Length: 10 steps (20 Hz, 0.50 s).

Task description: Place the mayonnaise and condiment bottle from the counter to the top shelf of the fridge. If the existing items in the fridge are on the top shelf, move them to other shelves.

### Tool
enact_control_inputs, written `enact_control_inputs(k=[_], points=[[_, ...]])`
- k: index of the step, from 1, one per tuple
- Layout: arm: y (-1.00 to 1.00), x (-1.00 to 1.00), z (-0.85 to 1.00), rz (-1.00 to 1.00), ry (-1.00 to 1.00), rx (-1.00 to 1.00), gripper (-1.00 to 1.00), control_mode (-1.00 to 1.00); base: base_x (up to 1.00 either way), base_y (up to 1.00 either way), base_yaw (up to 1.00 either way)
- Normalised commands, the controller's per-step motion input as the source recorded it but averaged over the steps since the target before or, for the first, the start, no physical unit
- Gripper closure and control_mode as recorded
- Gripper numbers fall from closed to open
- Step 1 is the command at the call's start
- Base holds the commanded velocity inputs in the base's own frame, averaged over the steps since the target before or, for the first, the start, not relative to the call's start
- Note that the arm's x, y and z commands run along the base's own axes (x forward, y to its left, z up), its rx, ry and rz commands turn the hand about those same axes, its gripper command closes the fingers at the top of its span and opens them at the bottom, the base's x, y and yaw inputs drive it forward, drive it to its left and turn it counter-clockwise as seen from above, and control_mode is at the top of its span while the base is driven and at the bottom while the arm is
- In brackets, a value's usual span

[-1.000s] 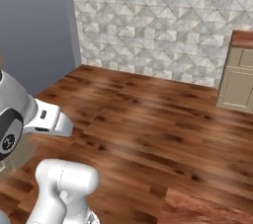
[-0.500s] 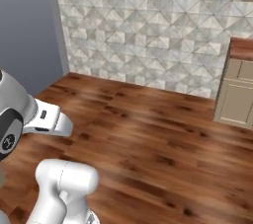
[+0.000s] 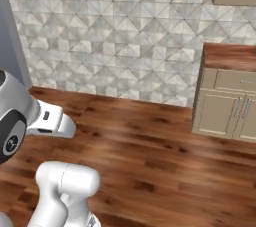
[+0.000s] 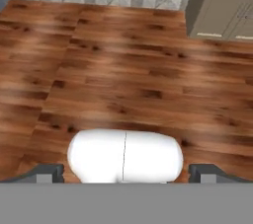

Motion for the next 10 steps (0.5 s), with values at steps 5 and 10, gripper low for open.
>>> enact_control_inputs(k=[5, 10], points=[[0.00, 0.00, 0.00, 0.00, 0.00, 0.00, -1.00, 1.00, 0.36, 0.00, -0.75], [0.00, 0.00, 0.00, 0.00, 0.00, 0.00, -1.00, 1.00, 0.18, 0.00, -0.82]])
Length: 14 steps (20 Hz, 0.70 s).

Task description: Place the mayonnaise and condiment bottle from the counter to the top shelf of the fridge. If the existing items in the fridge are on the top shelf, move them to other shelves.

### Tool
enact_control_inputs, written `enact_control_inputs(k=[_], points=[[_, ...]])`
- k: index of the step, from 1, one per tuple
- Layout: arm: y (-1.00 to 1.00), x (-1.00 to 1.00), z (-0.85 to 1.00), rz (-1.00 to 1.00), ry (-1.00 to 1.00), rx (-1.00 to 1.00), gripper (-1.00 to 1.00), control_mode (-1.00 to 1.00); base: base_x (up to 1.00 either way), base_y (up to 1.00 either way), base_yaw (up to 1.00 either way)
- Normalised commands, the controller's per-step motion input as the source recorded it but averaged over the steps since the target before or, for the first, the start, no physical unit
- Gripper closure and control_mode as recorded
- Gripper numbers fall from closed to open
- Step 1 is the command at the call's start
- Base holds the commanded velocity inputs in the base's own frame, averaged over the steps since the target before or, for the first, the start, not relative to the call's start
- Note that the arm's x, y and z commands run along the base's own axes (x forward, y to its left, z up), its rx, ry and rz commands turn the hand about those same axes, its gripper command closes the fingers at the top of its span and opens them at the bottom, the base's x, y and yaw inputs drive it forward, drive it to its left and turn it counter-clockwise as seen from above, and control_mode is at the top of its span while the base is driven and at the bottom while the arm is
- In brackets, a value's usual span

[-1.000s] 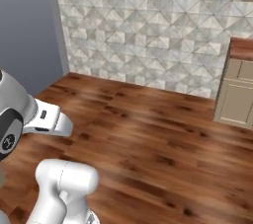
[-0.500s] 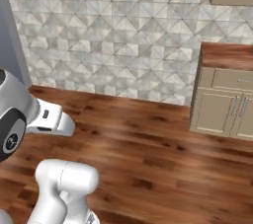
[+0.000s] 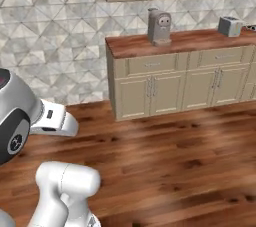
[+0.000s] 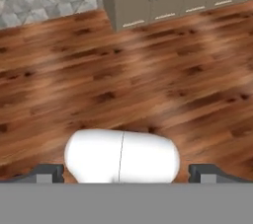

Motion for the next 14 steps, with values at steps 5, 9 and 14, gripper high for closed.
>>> enact_control_inputs(k=[5, 9, 14], points=[[0.00, 0.00, 0.00, 0.00, 0.00, 0.00, -1.00, 1.00, 0.14, 0.00, -0.84], [0.00, 0.00, 0.00, 0.00, 0.00, 0.00, -1.00, 1.00, 0.21, 0.00, -0.82], [0.00, 0.00, 0.00, 0.00, 0.00, 0.00, -1.00, 1.00, 0.43, 0.04, -0.76]])
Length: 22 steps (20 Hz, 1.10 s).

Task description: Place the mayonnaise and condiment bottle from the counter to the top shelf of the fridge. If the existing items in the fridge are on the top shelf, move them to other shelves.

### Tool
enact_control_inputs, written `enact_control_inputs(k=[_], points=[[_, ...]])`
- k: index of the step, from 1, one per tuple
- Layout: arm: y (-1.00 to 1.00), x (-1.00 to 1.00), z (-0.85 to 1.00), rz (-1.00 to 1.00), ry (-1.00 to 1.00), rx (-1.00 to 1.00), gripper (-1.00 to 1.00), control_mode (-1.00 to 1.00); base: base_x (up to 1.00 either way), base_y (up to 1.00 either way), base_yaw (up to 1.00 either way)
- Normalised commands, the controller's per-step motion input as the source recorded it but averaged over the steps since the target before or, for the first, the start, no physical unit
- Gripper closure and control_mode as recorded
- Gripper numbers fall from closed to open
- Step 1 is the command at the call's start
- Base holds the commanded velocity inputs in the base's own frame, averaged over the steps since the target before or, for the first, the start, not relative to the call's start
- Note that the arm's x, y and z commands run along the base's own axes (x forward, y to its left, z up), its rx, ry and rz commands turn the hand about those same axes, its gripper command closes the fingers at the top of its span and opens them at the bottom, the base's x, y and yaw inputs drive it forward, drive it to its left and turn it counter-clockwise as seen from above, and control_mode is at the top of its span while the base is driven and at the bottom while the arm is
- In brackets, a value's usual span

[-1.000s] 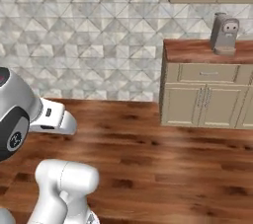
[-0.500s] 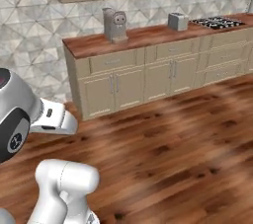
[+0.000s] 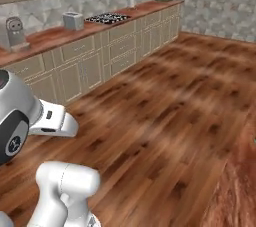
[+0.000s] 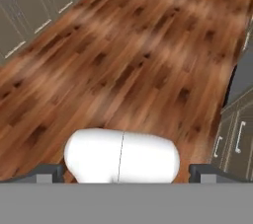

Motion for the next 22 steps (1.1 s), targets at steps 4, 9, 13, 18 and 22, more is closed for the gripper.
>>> enact_control_inputs(k=[4, 9, 13, 18, 22], points=[[0.00, 0.00, 0.00, 0.00, 0.00, 0.00, -1.00, 1.00, 0.61, 0.14, -0.69], [0.00, 0.00, 0.00, 0.00, 0.00, 0.00, -1.00, 1.00, 0.74, 0.29, -0.65], [0.00, 0.00, 0.00, 0.00, 0.00, 0.00, -1.00, 1.00, 0.76, 0.44, -0.64], [0.00, 0.00, 0.00, 0.00, 0.00, 0.00, -1.00, 1.00, 0.71, 0.59, -0.67], [0.00, 0.00, 0.00, 0.00, 0.00, 0.00, -1.00, 1.00, 0.56, 0.61, -0.70]])
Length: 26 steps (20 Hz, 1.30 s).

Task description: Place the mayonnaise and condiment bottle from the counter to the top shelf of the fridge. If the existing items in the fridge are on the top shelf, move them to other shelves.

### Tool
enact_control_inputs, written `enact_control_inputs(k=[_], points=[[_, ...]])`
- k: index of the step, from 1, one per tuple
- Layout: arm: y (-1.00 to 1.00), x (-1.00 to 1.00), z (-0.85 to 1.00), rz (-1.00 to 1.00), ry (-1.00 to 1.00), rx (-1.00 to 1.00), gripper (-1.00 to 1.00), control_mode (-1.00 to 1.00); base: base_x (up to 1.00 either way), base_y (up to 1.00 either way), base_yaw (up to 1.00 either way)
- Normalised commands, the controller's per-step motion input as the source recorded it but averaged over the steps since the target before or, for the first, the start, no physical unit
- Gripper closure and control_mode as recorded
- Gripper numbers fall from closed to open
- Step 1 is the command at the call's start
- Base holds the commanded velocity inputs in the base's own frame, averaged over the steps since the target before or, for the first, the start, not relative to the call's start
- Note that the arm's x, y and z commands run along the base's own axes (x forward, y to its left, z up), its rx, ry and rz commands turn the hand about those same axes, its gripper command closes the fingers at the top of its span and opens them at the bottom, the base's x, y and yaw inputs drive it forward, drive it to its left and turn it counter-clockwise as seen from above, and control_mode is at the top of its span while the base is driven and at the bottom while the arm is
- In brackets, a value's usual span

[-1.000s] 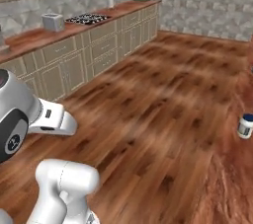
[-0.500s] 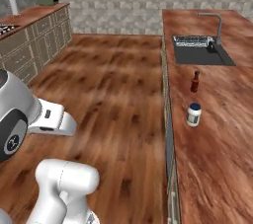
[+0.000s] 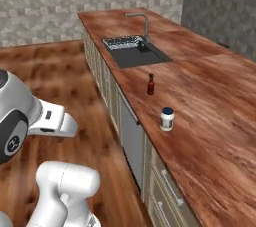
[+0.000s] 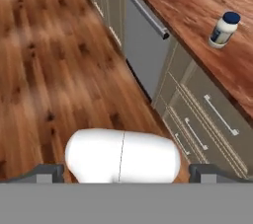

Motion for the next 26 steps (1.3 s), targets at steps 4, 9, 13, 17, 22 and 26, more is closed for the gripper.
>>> enact_control_inputs(k=[4, 9, 13, 17, 22, 26], points=[[0.00, 0.00, 0.00, 0.00, 0.00, 0.00, -1.00, 1.00, 0.38, 0.60, -0.76], [0.00, 0.00, 0.00, 0.00, 0.00, 0.00, -1.00, 1.00, 0.36, 0.59, -0.81], [0.00, 0.00, 0.00, 0.00, 0.00, 0.00, -1.00, 1.00, 0.31, 0.58, -0.81], [0.00, 0.00, 0.00, 0.00, 0.00, 0.00, -1.00, 1.00, 0.07, 0.65, -0.78], [0.00, 0.00, 0.00, 0.00, 0.00, 0.00, -1.00, 1.00, -0.03, 0.28, -0.67], [0.00, 0.00, 0.00, 0.00, 0.00, 0.00, -1.00, 1.00, 0.00, 0.00, -0.32]])
